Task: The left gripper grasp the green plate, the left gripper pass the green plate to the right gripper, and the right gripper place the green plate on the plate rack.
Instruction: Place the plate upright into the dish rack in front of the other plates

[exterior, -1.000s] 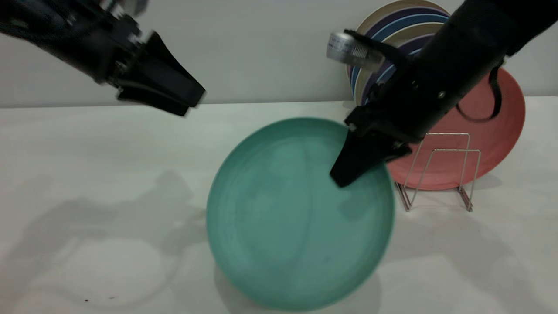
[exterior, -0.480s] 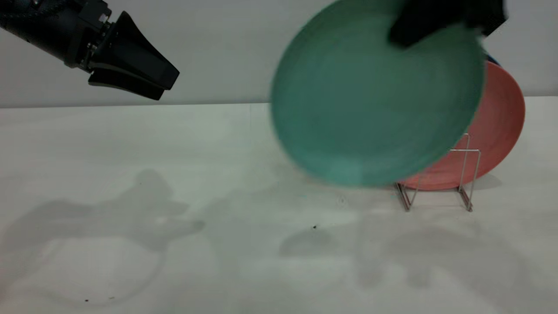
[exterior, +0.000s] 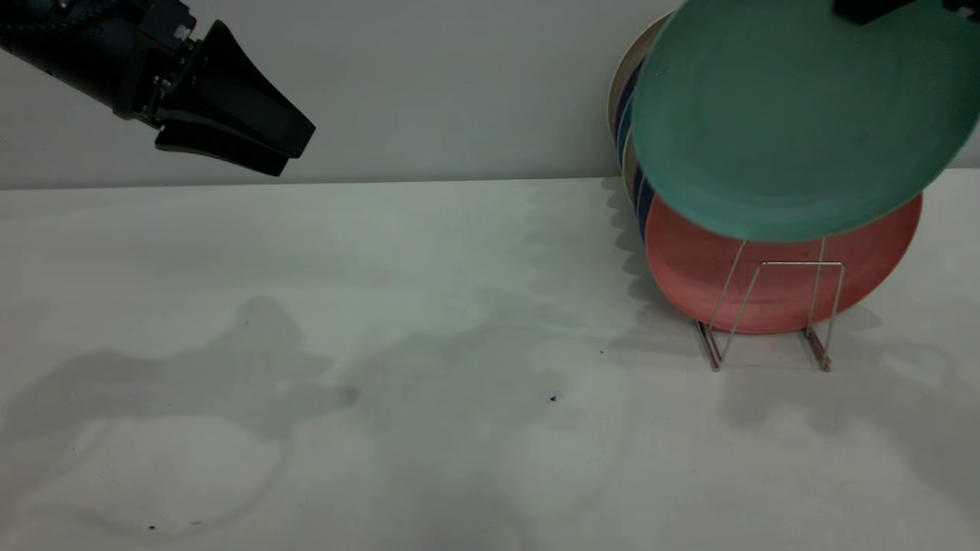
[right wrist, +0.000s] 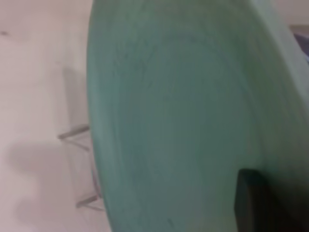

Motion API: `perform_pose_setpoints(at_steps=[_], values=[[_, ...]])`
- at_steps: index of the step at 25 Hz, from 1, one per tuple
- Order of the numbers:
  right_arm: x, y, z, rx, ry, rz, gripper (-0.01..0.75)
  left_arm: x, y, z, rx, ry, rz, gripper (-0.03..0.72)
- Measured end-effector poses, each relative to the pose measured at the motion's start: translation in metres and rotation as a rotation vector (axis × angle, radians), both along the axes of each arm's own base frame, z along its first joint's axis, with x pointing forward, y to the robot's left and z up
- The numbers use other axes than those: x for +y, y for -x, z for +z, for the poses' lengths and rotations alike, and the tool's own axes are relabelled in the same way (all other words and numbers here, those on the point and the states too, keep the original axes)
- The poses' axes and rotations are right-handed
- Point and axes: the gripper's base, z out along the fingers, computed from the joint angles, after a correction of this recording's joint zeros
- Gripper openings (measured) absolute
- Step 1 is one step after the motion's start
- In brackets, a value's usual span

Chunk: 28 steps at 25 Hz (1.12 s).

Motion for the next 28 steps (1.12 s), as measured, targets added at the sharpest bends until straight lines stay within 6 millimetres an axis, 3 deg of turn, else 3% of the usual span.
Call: perform_pose_setpoints(at_steps=[10,28], values=[[-0.005,-0.014,-0.023,0.022,-0.017,0.006,0.100,0.000,0.000,0.000,-0.001,-0.001,0.002,0.584],[-0.005,-0.022,-0.046,0.075,-0.015,0.003,0.101,0.000,0.000,0.000,-0.003,-0.003,0.005,0.584]])
